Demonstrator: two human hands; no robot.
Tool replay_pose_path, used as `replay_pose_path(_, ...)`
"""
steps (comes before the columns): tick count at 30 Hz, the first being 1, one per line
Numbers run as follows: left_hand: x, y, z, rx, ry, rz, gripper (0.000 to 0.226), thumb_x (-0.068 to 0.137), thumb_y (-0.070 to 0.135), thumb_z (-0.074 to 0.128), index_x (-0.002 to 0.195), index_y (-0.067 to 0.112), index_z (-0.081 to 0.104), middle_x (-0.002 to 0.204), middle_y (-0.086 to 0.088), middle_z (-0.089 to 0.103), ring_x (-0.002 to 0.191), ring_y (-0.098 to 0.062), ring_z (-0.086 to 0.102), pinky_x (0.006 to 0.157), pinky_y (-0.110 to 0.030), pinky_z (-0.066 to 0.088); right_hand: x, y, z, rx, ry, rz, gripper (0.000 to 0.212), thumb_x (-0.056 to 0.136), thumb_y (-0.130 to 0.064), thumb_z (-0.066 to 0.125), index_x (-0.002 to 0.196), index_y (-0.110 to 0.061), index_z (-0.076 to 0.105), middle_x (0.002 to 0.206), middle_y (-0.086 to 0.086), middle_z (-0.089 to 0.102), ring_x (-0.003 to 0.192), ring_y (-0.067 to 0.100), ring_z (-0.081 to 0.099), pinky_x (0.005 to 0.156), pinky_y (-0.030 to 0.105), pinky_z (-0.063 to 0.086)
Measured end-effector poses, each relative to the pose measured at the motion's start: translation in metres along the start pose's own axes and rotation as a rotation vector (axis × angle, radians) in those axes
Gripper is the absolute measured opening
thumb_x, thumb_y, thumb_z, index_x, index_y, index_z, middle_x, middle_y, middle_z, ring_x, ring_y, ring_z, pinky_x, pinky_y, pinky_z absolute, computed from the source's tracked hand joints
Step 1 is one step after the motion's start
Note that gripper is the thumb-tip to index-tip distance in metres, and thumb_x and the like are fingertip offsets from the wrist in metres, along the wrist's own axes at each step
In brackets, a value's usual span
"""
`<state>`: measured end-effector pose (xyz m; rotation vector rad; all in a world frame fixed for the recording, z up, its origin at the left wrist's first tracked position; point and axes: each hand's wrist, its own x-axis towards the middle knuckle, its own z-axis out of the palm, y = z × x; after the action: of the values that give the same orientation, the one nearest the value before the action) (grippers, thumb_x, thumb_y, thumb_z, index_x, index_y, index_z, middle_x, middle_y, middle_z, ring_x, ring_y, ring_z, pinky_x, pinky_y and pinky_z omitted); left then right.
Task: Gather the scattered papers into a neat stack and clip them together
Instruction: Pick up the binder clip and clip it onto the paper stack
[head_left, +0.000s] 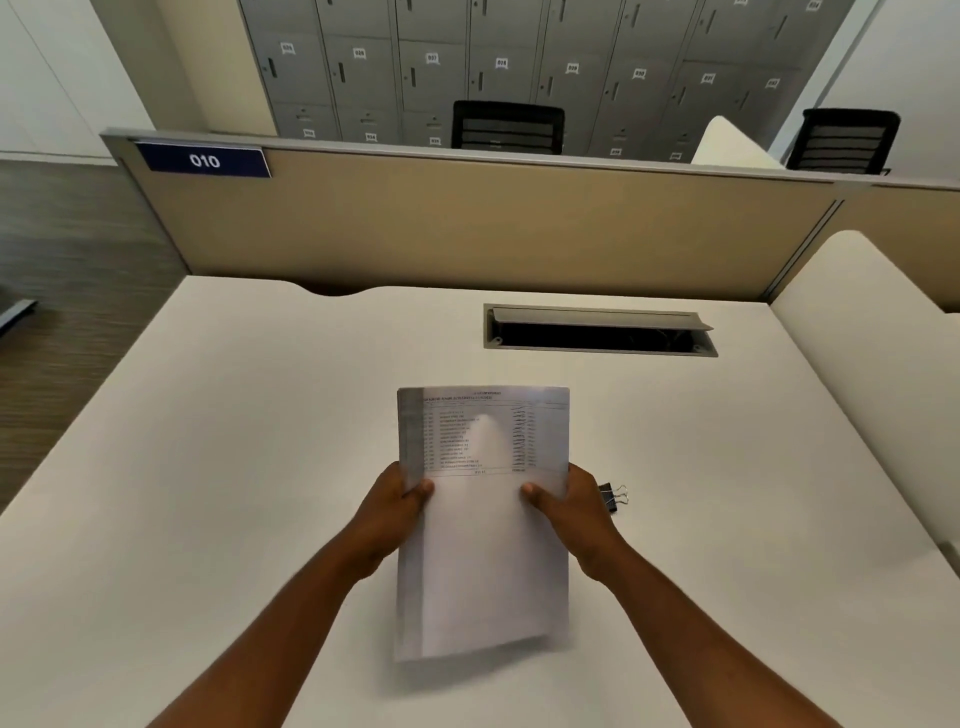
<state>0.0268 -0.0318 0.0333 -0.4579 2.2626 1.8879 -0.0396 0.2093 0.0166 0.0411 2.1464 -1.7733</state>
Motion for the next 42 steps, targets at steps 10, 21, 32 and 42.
replay_pose_path(10, 0.006, -0.041, 0.012, -0.175, -0.108, -0.322, 0.035, 0.103, 0.026, 0.048, 0.137, 0.019, 0.050, 0.120, 0.002, 0.065, 0.110, -0.020, 0.062, 0.091, -0.037, 0.055, -0.005, 0.040, 0.009, -0.020, 0.033, 0.221, 0.040, 0.090, -0.011, 0.075, 0.129, -0.013, 0.066, 0.118, 0.007, 0.073, 0.103, 0.027, 0.071, 0.093, 0.045, 0.060)
replay_pose_path(21, 0.020, -0.064, 0.033, -0.098, 0.054, -0.333, 0.036, 0.093, 0.014, 0.067, 0.128, 0.009, 0.062, 0.121, -0.005, 0.068, 0.106, -0.018, 0.064, 0.085, -0.023, 0.051, -0.005, 0.062, 0.002, -0.015, 0.018, 0.295, 0.041, 0.091, -0.010, 0.073, 0.132, -0.013, 0.065, 0.118, 0.003, 0.073, 0.103, 0.023, 0.071, 0.090, 0.037, 0.061)
replay_pose_path(32, 0.026, -0.077, 0.040, 0.087, 0.192, -0.381, 0.033, 0.089, 0.014, 0.069, 0.122, 0.007, 0.066, 0.117, -0.010, 0.069, 0.102, -0.026, 0.065, 0.088, -0.032, 0.053, 0.008, 0.063, -0.025, -0.342, 0.194, 0.270, 0.025, 0.087, -0.028, 0.076, 0.110, -0.023, 0.067, 0.093, -0.006, 0.073, 0.091, 0.018, 0.071, 0.087, 0.040, 0.059)
replay_pose_path(42, 0.027, -0.076, 0.048, 0.239, 0.239, -0.390, 0.024, 0.088, 0.016, 0.069, 0.111, 0.009, 0.069, 0.108, -0.012, 0.071, 0.091, -0.025, 0.064, 0.078, -0.032, 0.053, 0.030, 0.059, -0.087, -0.572, 0.583, 0.124, 0.025, 0.092, -0.040, 0.067, 0.108, -0.021, 0.067, 0.105, -0.002, 0.064, 0.095, 0.022, 0.063, 0.078, 0.031, 0.045)
